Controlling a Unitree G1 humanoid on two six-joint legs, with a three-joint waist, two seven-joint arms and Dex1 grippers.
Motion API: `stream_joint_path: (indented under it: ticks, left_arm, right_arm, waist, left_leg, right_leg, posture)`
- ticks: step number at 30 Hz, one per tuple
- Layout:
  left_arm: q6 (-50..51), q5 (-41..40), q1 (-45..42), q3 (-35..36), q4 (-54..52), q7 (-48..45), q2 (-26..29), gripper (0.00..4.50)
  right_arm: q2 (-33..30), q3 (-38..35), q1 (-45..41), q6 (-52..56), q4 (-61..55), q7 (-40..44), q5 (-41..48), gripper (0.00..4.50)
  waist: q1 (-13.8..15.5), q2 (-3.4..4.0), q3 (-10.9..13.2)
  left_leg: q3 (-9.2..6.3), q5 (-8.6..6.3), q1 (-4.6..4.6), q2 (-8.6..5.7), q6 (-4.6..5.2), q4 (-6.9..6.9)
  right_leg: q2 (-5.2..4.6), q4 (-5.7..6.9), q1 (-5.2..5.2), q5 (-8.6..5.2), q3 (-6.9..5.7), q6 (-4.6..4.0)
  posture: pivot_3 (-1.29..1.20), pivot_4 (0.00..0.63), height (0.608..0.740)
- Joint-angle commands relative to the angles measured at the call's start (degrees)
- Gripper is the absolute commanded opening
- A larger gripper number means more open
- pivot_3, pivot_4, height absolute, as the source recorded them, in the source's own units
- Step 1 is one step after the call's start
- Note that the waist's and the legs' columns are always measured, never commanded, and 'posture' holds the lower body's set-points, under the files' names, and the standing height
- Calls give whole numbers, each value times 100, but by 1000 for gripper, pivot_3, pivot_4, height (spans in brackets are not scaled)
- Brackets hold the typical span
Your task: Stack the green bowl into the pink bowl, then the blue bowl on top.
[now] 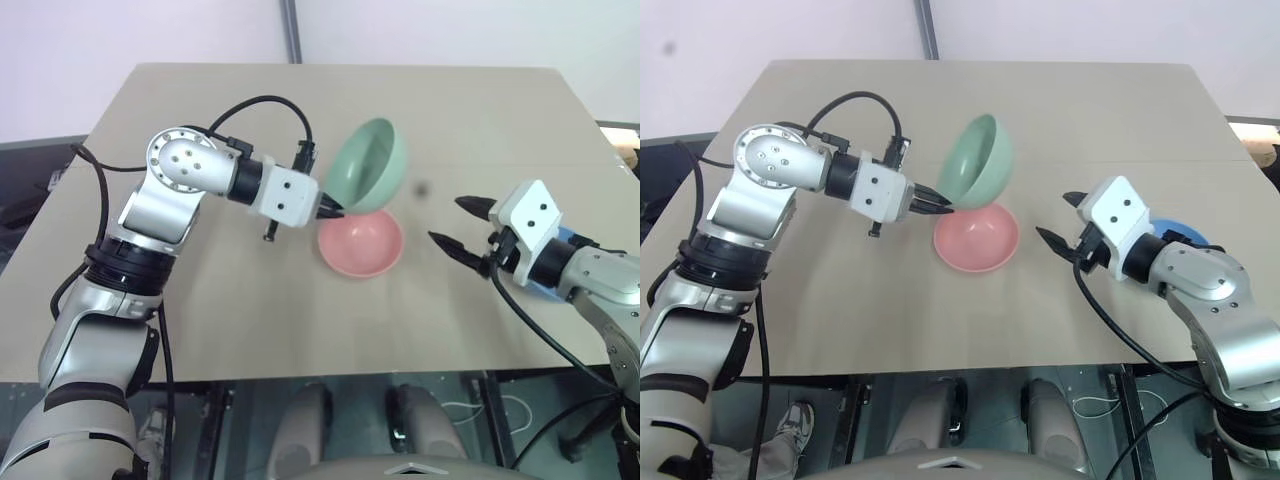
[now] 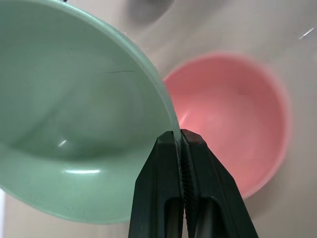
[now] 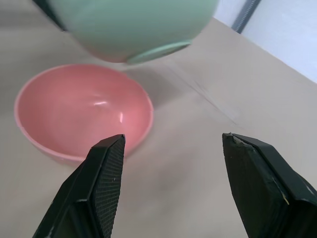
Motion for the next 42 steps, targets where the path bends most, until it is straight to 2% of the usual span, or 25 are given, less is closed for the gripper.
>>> stream_joint_path:
  ticks: [1, 2, 5, 7, 8, 13, 17, 18, 19, 22, 23, 25, 28, 30, 33, 36, 37, 38, 40, 41, 42]
  left_arm:
    - [-353, -67, 146, -14, -228, -331, 65, 1284]
    - [-474, -35, 201, -64, -189, -400, 54, 1480]
    - [-764, 6, 266, -70, -76, -501, 23, 2625]
    - [-649, -16, 206, 46, -31, -381, -38, 3436]
    - [-309, -98, 124, 181, -14, -294, 0, 4039]
    - [2043, -864, -12, 870, -167, 3, 322, 4039]
    - [3350, -1593, 424, 1690, -282, 625, 334, 4039]
    - [3868, -1801, 597, 1808, -375, 649, 457, 4038]
    - [4073, -1943, 845, 1944, -556, 626, 566, 4500]
    - [3938, -1820, 1522, 2486, -951, 1655, 234, 4500]
    - [4082, -2059, 1667, 2687, -1059, 1829, 74, 4500]
    - [4045, -2629, 1975, 2950, -1276, 1619, -193, 4500]
    - [3739, -2632, 2613, 3027, -1577, 1706, -406, 4500]
    - [3678, -2814, 2893, 3033, -1659, 1379, -368, 4500]
    - [3606, -2999, 3118, 3036, -1596, 936, -256, 4500]
    - [3603, -3128, 3167, 3054, -1477, 584, -106, 4500]
    - [3568, -3149, 3183, 3060, -1429, 460, -43, 4500]
    - [3507, -3142, 3187, 3068, -1374, 389, -6, 4500]
    - [3437, -3178, 3236, 3097, -1235, 146, 112, 4500]
    - [3361, -3169, 3237, 3128, -1159, 102, 124, 4500]
    - [3365, -3201, 3240, 3160, -1104, 70, 141, 4500]
  right_arm:
    - [-106, -348, 186, -148, -238, -90, 10, 3444]
    - [-100, -374, 279, -201, -271, -121, -23, 3444]
    - [-109, -449, 510, -279, -379, -183, -40, 3444]
    - [-124, -570, 710, -250, -433, -223, -33, 3444]
    - [-178, -636, 852, -260, -411, -229, -96, 3444]
    - [-501, -855, 1305, 12, -140, -369, -376, 3444]
    - [-598, -1185, 1504, 346, 123, -220, -152, 3444]
    - [-695, -1223, 1625, 344, 152, -79, -106, 3963]
    - [-748, -1263, 1704, 332, 178, -16, -95, 4330]
    - [-797, -1222, 1706, 329, 351, -302, -377, 4428]
    - [-814, -1216, 1720, 341, 381, -289, -372, 4428]
    - [-801, -1185, 1712, 411, 470, -303, -355, 4428]
    - [-778, -786, 1605, 500, 846, -426, -484, 4428]
    - [-807, -575, 1510, 437, 1161, -492, -624, 4428]
    - [-835, -445, 1415, 325, 1541, -498, -722, 3576]
    - [-880, -337, 1425, 176, 1800, -424, -816, 2235]
    - [-888, -321, 1435, 123, 1859, -399, -837, 1939]
    - [-893, -316, 1438, 76, 1899, -384, -853, 1296]
    - [-947, -310, 1429, -53, 1917, -355, -909, 420]
    - [-931, -339, 1371, -151, 1860, -354, -914, 56]
    - [-894, -380, 1293, -249, 1757, -324, -859, 17]
  waist:
    - [0, 0, 0]
    - [2, 0, 0]
    - [3, 0, 0]
    - [4, 0, 0]
    - [6, 0, 0]
    - [-16, -1, 0]
    - [-20, 0, 0]
    - [-20, 0, 0]
    - [-25, 1, 0]
    - [-16, 1, 0]
    - [-1, -1, 0]
    - [19, -4, 0]
    - [6, -7, -3]
    - [4, -7, -3]
    - [1, -5, -2]
    - [10, -6, -2]
    - [7, -5, -2]
    - [5, -5, -2]
    - [2, -6, -5]
    - [-2, -12, -8]
    - [-2, -15, -9]
  left_leg:
    - [1, 0, 7, 1, 0, 2]
    - [5, 0, 15, 0, 0, 5]
    - [13, 0, 28, 1, 0, 6]
    - [13, 0, 26, 3, 0, 15]
    - [15, 0, 26, 3, 0, 18]
    - [12, 0, 23, 6, 0, 41]
    - [15, 0, 36, 11, 0, 42]
    - [12, 0, 40, 16, 0, 41]
    - [10, 0, 41, 17, 0, 41]
    - [9, 0, 55, 21, 0, 36]
    - [9, 0, 57, 22, 0, 37]
    - [9, 0, 56, 22, 0, 45]
    - [14, 0, 65, 24, 0, 49]
    - [18, 0, 67, 20, 0, 48]
    - [24, 0, 69, 20, 0, 48]
    - [27, 0, 67, 20, 0, 48]
    - [28, 0, 67, 20, 0, 48]
    - [30, 0, 67, 20, 0, 47]
    - [29, -1, 68, 20, 0, 47]
    - [29, -1, 69, 20, 0, 47]
    - [29, -1, 70, 20, 0, 47]
  right_leg:
    - [1, 3, 6, 0, 1, 0]
    - [2, 6, 12, -1, 7, 0]
    - [3, 7, 23, -1, 15, 0]
    - [5, 9, 23, -1, 15, 0]
    - [5, 11, 24, -1, 17, 1]
    - [7, 26, 25, -6, 16, 8]
    - [12, 38, 26, -11, 25, 17]
    - [14, 40, 28, -11, 25, 16]
    - [16, 41, 28, -12, 26, 17]
    - [16, 40, 33, -10, 41, 14]
    - [13, 41, 35, -10, 43, 15]
    - [7, 40, 40, -8, 41, 15]
    - [-1, 36, 49, -4, 45, 4]
    - [-6, 38, 50, -10, 47, -11]
    - [0, 38, 49, -13, 45, -16]
    - [2, 39, 48, -16, 40, -18]
    - [3, 38, 48, -17, 40, -18]
    - [2, 38, 48, -18, 42, -16]
    - [1, 37, 47, -18, 46, -15]
    - [1, 36, 49, -18, 46, -15]
    - [2, 35, 49, -20, 47, -12]
  posture:
    - [0, 150, 740]
    - [0, 150, 740]
    - [0, 150, 740]
    - [0, 150, 740]
    - [0, 150, 740]
    - [0, 150, 740]
    - [0, 150, 740]
    - [0, 150, 740]
    - [0, 150, 740]
    - [0, 150, 740]
    - [0, 150, 740]
    - [0, 150, 740]
    - [0, 150, 740]
    - [0, 150, 740]
    - [0, 150, 740]
    - [0, 150, 740]
    - [0, 150, 740]
    - [0, 150, 740]
    - [0, 150, 740]
    - [0, 150, 740]
    - [0, 150, 740]
